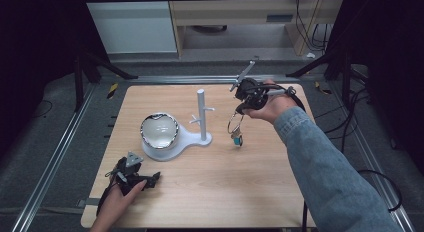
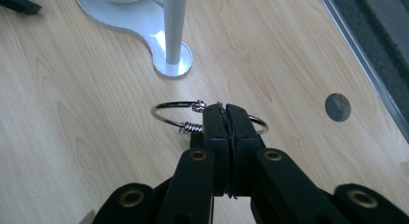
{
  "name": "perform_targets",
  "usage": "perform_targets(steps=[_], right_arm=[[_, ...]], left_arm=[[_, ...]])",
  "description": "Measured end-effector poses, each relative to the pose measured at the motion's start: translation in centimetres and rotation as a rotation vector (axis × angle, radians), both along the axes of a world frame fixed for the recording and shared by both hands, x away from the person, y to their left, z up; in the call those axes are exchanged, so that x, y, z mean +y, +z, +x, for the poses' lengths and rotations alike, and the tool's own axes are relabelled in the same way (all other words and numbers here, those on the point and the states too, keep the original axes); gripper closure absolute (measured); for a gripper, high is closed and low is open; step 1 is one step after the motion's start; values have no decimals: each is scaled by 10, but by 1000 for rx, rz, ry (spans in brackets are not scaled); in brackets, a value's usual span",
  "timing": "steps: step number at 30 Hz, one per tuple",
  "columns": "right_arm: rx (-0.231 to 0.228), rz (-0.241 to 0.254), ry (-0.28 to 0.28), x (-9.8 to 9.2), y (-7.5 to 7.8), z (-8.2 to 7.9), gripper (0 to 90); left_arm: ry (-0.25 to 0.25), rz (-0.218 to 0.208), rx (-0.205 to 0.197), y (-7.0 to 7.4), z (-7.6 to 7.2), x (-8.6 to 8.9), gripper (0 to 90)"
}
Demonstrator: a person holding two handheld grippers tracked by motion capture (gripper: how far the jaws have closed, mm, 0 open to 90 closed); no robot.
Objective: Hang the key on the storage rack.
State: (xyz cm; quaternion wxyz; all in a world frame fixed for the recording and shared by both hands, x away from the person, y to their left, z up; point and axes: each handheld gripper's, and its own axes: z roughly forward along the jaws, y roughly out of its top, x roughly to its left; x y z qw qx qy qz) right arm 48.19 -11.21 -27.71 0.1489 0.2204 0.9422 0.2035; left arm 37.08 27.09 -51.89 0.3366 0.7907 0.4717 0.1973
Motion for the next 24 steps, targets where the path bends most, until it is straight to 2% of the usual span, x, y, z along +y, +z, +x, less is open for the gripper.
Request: perform_targets(steps=[10, 24], right_arm=[[-13, 0, 14, 7, 11, 0, 888], [-46, -6, 53, 28, 35, 0, 888]], left_arm=[[0, 0, 0, 0, 0, 0, 0], [0, 0, 0, 0, 0, 0, 0]])
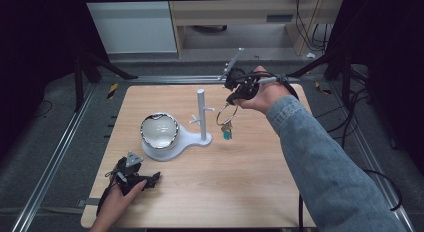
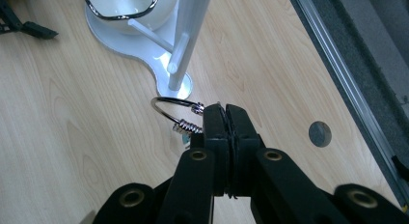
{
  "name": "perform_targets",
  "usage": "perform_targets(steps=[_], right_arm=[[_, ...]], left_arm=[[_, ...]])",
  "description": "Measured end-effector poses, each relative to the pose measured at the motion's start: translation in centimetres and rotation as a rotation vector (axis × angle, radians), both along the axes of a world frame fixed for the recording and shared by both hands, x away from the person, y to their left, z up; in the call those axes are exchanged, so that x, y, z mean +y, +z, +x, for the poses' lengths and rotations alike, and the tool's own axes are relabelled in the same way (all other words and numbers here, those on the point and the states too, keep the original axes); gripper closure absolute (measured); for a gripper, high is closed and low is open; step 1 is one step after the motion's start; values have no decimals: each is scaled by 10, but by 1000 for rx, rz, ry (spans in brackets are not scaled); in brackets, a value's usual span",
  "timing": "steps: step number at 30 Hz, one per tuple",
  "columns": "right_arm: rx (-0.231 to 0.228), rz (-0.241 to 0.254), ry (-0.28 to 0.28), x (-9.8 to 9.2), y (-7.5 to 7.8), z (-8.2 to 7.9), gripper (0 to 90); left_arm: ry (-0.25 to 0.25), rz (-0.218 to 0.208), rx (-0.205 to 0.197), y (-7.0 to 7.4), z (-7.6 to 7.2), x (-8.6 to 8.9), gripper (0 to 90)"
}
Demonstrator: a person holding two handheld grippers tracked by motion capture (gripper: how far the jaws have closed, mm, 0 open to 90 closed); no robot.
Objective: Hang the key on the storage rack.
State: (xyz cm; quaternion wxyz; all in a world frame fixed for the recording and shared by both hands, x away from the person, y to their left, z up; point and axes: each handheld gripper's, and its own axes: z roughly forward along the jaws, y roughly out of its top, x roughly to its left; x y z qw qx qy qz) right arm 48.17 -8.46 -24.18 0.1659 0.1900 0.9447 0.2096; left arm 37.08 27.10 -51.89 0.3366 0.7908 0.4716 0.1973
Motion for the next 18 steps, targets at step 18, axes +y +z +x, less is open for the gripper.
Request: perform_targets(steps=[18], right_arm=[[-12, -20, 46, 26, 12, 0, 888]], left_arm=[[0, 1, 0, 0, 0, 0, 0]])
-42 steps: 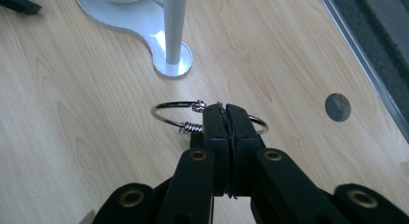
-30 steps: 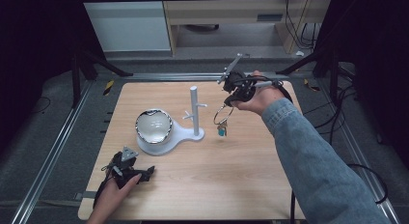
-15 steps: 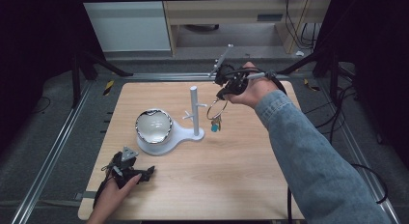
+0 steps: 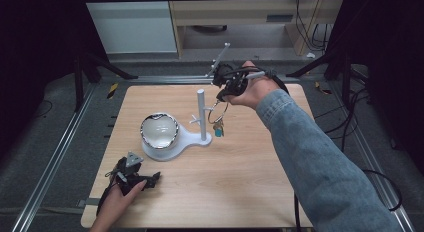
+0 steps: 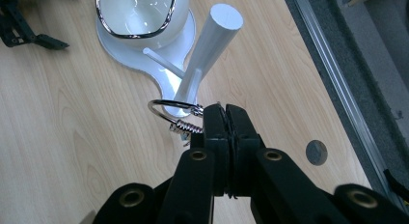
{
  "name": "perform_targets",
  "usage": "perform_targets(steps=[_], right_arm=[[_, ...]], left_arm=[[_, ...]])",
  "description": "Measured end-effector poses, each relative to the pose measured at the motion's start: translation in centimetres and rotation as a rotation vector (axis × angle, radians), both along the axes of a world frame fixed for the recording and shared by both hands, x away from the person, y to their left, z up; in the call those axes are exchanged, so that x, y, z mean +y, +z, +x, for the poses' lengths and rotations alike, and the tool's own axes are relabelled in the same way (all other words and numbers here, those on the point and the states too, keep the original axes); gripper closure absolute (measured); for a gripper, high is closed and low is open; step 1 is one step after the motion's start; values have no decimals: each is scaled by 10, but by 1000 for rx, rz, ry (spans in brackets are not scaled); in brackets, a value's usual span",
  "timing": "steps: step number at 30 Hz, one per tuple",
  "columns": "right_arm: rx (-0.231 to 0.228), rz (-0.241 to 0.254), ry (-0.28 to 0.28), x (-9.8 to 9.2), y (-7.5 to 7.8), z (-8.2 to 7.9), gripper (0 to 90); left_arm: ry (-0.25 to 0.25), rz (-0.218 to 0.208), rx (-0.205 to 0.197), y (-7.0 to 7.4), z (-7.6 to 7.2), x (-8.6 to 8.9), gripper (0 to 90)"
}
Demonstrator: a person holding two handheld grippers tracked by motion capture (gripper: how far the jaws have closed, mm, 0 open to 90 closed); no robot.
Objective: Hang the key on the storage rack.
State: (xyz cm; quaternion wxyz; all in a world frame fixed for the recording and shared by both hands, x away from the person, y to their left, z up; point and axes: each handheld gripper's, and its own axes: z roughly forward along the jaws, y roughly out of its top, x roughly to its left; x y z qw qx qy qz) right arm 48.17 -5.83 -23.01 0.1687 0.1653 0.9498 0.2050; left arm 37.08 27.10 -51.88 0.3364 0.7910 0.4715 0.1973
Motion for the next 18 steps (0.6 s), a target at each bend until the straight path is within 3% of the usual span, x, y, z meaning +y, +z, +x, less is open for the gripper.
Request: perform_targets(steps=[18], right_arm=[[24, -27, 9, 16, -13, 10, 888]], left_arm=[[-4, 0, -2, 0, 0, 0, 0]])
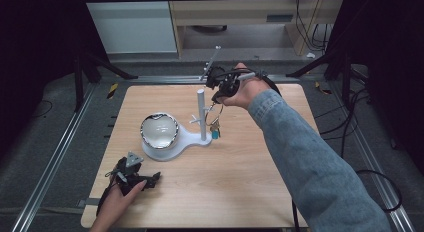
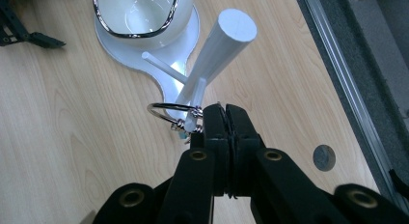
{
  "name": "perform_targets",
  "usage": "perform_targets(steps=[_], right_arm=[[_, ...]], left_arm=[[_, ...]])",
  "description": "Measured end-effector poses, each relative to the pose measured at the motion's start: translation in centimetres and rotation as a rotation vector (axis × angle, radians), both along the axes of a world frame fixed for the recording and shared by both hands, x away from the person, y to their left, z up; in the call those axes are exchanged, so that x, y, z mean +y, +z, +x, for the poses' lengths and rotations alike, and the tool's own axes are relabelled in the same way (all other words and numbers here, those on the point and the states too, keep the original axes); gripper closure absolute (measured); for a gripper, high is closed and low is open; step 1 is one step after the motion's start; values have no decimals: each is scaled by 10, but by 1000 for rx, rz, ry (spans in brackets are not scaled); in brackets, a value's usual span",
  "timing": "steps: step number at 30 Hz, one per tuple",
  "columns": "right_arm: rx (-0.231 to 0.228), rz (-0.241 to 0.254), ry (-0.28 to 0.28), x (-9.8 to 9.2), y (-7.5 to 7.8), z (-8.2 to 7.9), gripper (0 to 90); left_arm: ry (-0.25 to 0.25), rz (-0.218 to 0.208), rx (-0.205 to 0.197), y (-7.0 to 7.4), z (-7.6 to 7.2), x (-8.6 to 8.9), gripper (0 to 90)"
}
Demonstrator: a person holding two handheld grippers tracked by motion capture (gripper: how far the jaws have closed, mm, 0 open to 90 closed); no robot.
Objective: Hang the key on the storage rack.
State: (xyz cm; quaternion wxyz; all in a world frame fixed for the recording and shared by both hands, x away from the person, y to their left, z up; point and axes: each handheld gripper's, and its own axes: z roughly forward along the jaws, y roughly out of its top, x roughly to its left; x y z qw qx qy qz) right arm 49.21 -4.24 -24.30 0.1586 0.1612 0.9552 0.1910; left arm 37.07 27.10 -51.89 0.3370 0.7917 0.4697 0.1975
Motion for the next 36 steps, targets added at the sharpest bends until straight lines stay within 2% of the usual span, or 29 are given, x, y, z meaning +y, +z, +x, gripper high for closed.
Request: perform_targets(steps=[25, 36], right_arm=[[39, 18, -20, 2, -19, 17, 886], [40, 23, -22, 1, -19, 18, 878]], left_arm=[[-1, 1, 1, 0, 0, 0, 0], [-2, 0, 1, 0, 0, 0, 0]])
